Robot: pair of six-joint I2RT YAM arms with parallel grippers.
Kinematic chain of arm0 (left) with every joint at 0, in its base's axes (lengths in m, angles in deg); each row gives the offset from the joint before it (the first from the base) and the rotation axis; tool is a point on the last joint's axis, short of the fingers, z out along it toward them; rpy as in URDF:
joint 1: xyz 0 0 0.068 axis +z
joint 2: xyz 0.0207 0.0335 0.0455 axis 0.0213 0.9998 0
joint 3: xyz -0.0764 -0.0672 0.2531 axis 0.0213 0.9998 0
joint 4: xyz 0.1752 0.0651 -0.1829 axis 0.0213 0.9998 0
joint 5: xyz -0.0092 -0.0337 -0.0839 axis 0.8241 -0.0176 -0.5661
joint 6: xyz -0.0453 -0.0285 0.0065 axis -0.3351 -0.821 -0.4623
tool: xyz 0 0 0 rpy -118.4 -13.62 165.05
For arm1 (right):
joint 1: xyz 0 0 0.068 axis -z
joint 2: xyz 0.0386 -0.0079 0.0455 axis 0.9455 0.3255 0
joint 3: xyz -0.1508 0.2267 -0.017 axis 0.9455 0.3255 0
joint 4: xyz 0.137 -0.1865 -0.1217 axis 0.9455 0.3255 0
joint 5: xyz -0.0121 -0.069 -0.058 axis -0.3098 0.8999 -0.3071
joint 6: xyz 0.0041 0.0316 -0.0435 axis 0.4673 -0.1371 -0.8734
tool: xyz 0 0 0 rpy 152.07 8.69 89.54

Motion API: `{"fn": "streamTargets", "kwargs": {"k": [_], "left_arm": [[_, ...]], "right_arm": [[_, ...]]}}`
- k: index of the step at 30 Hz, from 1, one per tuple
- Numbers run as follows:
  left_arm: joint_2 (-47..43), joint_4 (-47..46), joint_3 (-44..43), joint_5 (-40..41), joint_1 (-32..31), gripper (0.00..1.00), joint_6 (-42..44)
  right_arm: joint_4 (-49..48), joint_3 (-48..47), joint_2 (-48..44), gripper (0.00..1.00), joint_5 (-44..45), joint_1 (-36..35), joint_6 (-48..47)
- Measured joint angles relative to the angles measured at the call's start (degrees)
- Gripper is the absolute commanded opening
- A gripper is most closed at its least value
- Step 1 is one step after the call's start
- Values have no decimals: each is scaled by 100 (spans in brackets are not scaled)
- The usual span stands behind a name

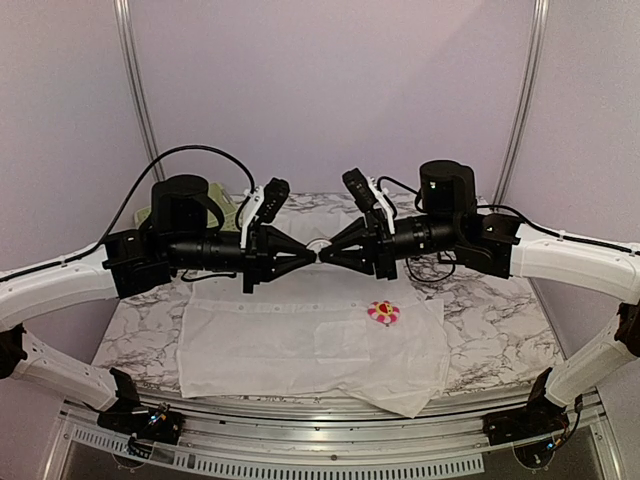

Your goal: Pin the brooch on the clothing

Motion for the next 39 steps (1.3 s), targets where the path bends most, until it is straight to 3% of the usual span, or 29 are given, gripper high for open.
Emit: {"fn": "streamTargets", "kwargs": {"k": [12, 21, 30, 39], "left_arm": [[-74, 28, 39, 205, -68, 0, 275], [-120, 151, 72, 601, -76, 0, 520], [-127, 160, 133, 721, -111, 0, 568], [-133, 37, 138, 603, -173, 0, 525]], "right_arm": [[9, -22, 31, 1, 146, -7, -50], [151, -184, 208, 15, 691, -59, 50], [330, -181, 219, 43, 1014, -72, 96], [776, 13, -48, 57, 986, -59, -197]]}}
